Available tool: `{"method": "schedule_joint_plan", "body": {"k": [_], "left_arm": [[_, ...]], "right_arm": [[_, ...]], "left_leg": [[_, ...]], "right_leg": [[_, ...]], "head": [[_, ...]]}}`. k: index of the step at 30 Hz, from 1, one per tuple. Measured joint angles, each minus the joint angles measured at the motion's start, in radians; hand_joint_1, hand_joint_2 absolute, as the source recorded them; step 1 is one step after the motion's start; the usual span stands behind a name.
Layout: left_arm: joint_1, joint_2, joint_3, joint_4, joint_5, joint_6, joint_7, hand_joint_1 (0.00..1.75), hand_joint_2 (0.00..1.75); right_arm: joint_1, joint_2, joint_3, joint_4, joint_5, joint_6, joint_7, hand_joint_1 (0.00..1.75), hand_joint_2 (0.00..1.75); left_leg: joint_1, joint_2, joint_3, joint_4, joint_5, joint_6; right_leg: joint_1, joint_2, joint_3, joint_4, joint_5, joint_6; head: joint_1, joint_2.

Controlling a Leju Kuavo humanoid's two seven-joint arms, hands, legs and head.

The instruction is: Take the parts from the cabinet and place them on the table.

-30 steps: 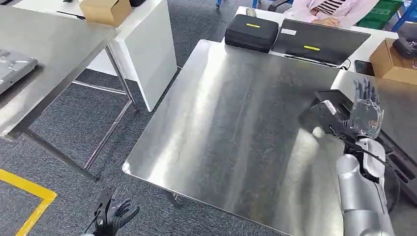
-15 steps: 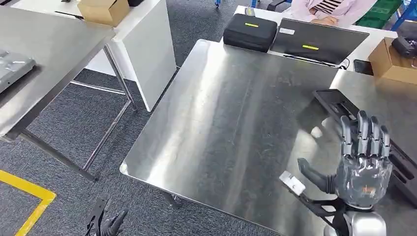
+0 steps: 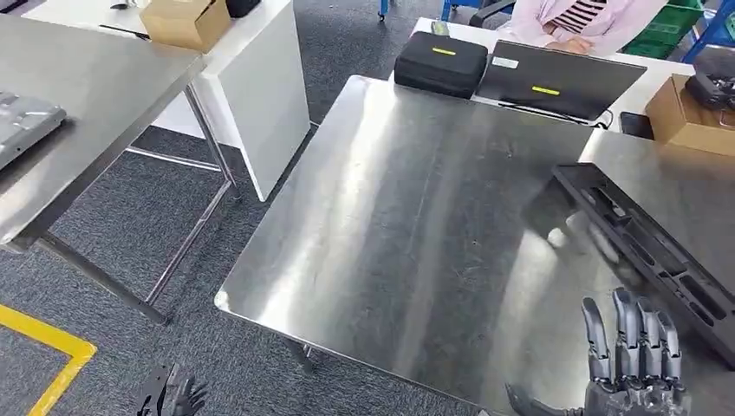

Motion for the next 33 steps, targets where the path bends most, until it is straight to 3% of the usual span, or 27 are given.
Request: {"method": "schedule_joint_plan", "body": {"k": [2,3,4,5,7,8,9,10,12,13,14,15,16,18,19,21,22,23,24,25,27,28,29,30,31,33], "left_arm": [[0.012,-0.008,0.022,-0.018,0.000,-0.008,-0.001,0.00,0.00],[0.014,-0.010,0.031,-0.024,0.000,-0.008,-0.001,0.00,0.00],[0.017,-0.011,0.040,-0.030,0.000,-0.009,-0.001,0.00,0.00],[0.021,-0.013,0.051,-0.038,0.000,-0.012,-0.001,0.00,0.00],[0.040,-0.022,0.084,-0.062,0.000,-0.029,-0.003,0.00,0.00],[0.052,-0.030,0.107,-0.080,-0.006,-0.040,-0.003,0.00,0.00],[0.065,-0.037,0.128,-0.097,-0.012,-0.052,-0.003,0.00,0.00],[0.075,-0.048,0.153,-0.115,-0.018,-0.061,-0.003,0.00,0.00],[0.087,-0.067,0.198,-0.141,-0.026,-0.076,0.001,0.00,0.00],[0.096,-0.076,0.220,-0.153,-0.032,-0.084,0.003,0.00,0.00],[0.107,-0.086,0.245,-0.168,-0.035,-0.092,0.004,0.00,0.00],[0.115,-0.095,0.270,-0.181,-0.042,-0.098,0.005,0.00,0.00],[0.119,-0.102,0.290,-0.191,-0.048,-0.104,0.006,0.00,0.00],[0.119,-0.118,0.334,-0.215,-0.067,-0.119,0.011,0.00,0.00],[0.117,-0.126,0.358,-0.227,-0.079,-0.125,0.012,0.00,0.00],[0.118,-0.145,0.404,-0.243,-0.100,-0.135,0.015,0.00,0.00],[0.120,-0.150,0.426,-0.249,-0.113,-0.143,0.017,0.00,0.00],[0.121,-0.160,0.451,-0.256,-0.127,-0.154,0.017,0.00,0.00],[0.119,-0.168,0.467,-0.261,-0.133,-0.158,0.017,0.00,0.00],[0.118,-0.173,0.483,-0.268,-0.136,-0.163,0.016,0.00,0.00],[0.119,-0.179,0.505,-0.273,-0.143,-0.166,0.016,0.00,0.00],[0.119,-0.183,0.515,-0.275,-0.143,-0.167,0.016,0.00,0.00],[0.120,-0.185,0.524,-0.275,-0.145,-0.167,0.016,0.00,0.00],[0.120,-0.187,0.529,-0.275,-0.145,-0.168,0.016,0.00,0.00],[0.120,-0.190,0.536,-0.275,-0.146,-0.169,0.016,0.00,0.00],[0.119,-0.195,0.542,-0.275,-0.146,-0.170,0.016,0.00,0.00]], "right_arm": [[0.006,-0.028,0.032,0.000,0.000,0.000,0.033,0.00,0.00],[0.009,-0.038,0.043,0.000,0.001,0.000,0.043,0.00,0.00],[0.010,-0.043,0.052,0.000,0.000,0.000,0.058,0.00,0.00],[0.010,-0.053,0.064,-0.002,-0.004,0.000,0.078,0.00,0.00],[0.004,-0.085,0.097,0.000,-0.013,0.000,0.113,0.00,0.00],[-0.001,-0.099,0.116,0.002,-0.023,0.000,0.125,0.00,0.00],[-0.004,-0.110,0.132,0.003,-0.032,0.000,0.132,0.00,0.00],[-0.009,-0.126,0.147,0.005,-0.044,0.000,0.139,0.00,0.00],[-0.017,-0.147,0.164,0.011,-0.068,0.000,0.143,0.00,0.00],[-0.020,-0.159,0.173,0.018,-0.087,0.000,0.143,0.00,0.00],[-0.025,-0.170,0.181,0.024,-0.103,0.000,0.143,0.00,0.00],[-0.027,-0.178,0.186,0.030,-0.116,0.000,0.138,0.00,0.00],[-0.030,-0.182,0.190,0.034,-0.126,0.000,0.135,0.00,0.00],[-0.038,-0.189,0.202,0.042,-0.147,0.000,0.121,0.00,0.00],[-0.043,-0.190,0.206,0.046,-0.157,0.000,0.111,0.00,0.00],[-0.053,-0.189,0.209,0.054,-0.176,0.000,0.096,0.00,0.00],[-0.057,-0.189,0.215,0.059,-0.182,-0.001,0.091,0.00,0.00],[-0.061,-0.189,0.218,0.064,-0.187,-0.001,0.085,0.00,0.00],[-0.065,-0.188,0.221,0.068,-0.188,-0.001,0.084,0.00,0.00],[-0.068,-0.186,0.223,0.072,-0.189,-0.001,0.084,0.00,0.00],[-0.073,-0.186,0.225,0.082,-0.190,-0.001,0.083,0.00,0.00],[-0.073,-0.186,0.225,0.087,-0.190,-0.001,0.083,0.00,0.00],[-0.073,-0.186,0.227,0.092,-0.191,-0.001,0.083,0.00,0.00],[-0.073,-0.186,0.227,0.096,-0.192,-0.001,0.083,0.00,0.00],[-0.073,-0.185,0.228,0.098,-0.192,-0.001,0.083,0.00,0.00],[-0.076,-0.186,0.229,0.101,-0.192,-0.001,0.083,0.00,0.00]], "left_leg": [[0.008,-0.001,0.002,0.013,-0.009,-0.014],[0.009,-0.003,-0.001,0.023,-0.016,-0.024],[0.002,-0.006,-0.007,0.033,-0.024,-0.033],[0.003,-0.005,-0.008,0.035,-0.026,-0.036],[0.008,-0.005,-0.007,0.034,-0.023,-0.042],[0.013,-0.005,-0.007,0.039,-0.028,-0.047],[0.015,-0.002,-0.013,0.057,-0.049,-0.053],[0.015,0.002,-0.037,0.111,-0.092,-0.057],[0.016,0.002,-0.107,0.262,-0.172,-0.061],[0.016,0.002,-0.136,0.324,-0.193,-0.062],[0.016,0.002,-0.142,0.341,-0.189,-0.061],[0.016,0.003,-0.126,0.313,-0.164,-0.059],[0.016,0.004,-0.090,0.250,-0.127,-0.056],[0.016,0.007,0.020,0.068,-0.057,-0.045],[0.010,0.006,0.032,0.034,-0.063,-0.044],[0.004,0.006,0.025,0.038,-0.056,-0.037],[-0.001,0.006,0.025,0.038,-0.052,-0.032],[0.000,0.007,0.023,0.028,-0.037,-0.019],[0.005,0.013,0.019,0.023,-0.027,-0.012],[0.004,0.012,0.010,0.023,-0.020,-0.002],[0.002,0.013,-0.007,0.023,-0.009,0.005],[0.000,0.014,-0.017,0.024,-0.003,0.006],[-0.002,0.014,-0.025,0.024,0.004,0.005],[-0.003,0.014,-0.032,0.025,0.008,0.005],[-0.004,0.013,-0.036,0.025,0.012,0.003],[-0.006,0.011,-0.040,0.026,0.019,-0.003]], "right_leg": [[-0.013,0.000,0.086,-0.179,0.078,0.031],[-0.018,0.000,0.116,-0.247,0.089,0.035],[-0.004,0.007,0.124,-0.245,0.087,0.022],[-0.005,0.007,0.120,-0.243,0.089,0.009],[-0.003,0.009,0.119,-0.237,0.089,0.001],[-0.010,0.009,0.119,-0.242,0.093,-0.009],[-0.010,0.009,0.119,-0.241,0.094,-0.011],[-0.009,0.007,0.118,-0.241,0.096,-0.024],[-0.005,0.002,0.112,-0.241,0.097,-0.030],[-0.003,-0.001,0.108,-0.241,0.099,-0.033],[-0.001,-0.001,0.105,-0.241,0.101,-0.036],[-0.001,-0.001,0.103,-0.241,0.104,-0.038],[-0.001,-0.001,0.102,-0.241,0.105,-0.037],[0.000,-0.001,0.103,-0.240,0.110,-0.029],[0.011,-0.001,0.102,-0.236,0.112,-0.026],[0.009,-0.003,0.100,-0.241,0.120,-0.014],[0.007,-0.003,0.100,-0.245,0.125,-0.006],[0.012,-0.002,0.097,-0.246,0.130,0.004],[0.006,-0.003,0.089,-0.230,0.113,0.002],[0.007,-0.003,0.070,-0.192,0.072,-0.006],[0.006,-0.002,0.020,-0.045,-0.016,-0.018],[0.006,-0.002,-0.002,0.029,-0.048,-0.017],[0.007,-0.002,-0.003,0.063,-0.057,-0.009],[0.007,-0.002,0.020,0.043,-0.049,-0.002],[0.007,-0.002,0.070,-0.021,-0.026,0.007],[0.009,-0.002,0.195,-0.214,0.022,0.014]], "head": [[0.001,0.000],[0.004,0.000],[0.006,0.000],[0.002,0.000],[0.002,0.000],[0.001,0.000],[0.002,0.000],[-0.003,0.000],[-0.003,0.000],[-0.002,0.000],[-0.002,0.000],[-0.002,0.000],[-0.002,0.000],[-0.002,0.000],[-0.002,0.000],[0.001,0.000],[0.002,0.000],[0.002,0.000],[0.000,0.000],[0.006,0.000],[0.010,0.000],[0.010,0.000],[0.010,0.000],[0.010,0.000],[0.010,0.000],[0.011,0.000]]}}
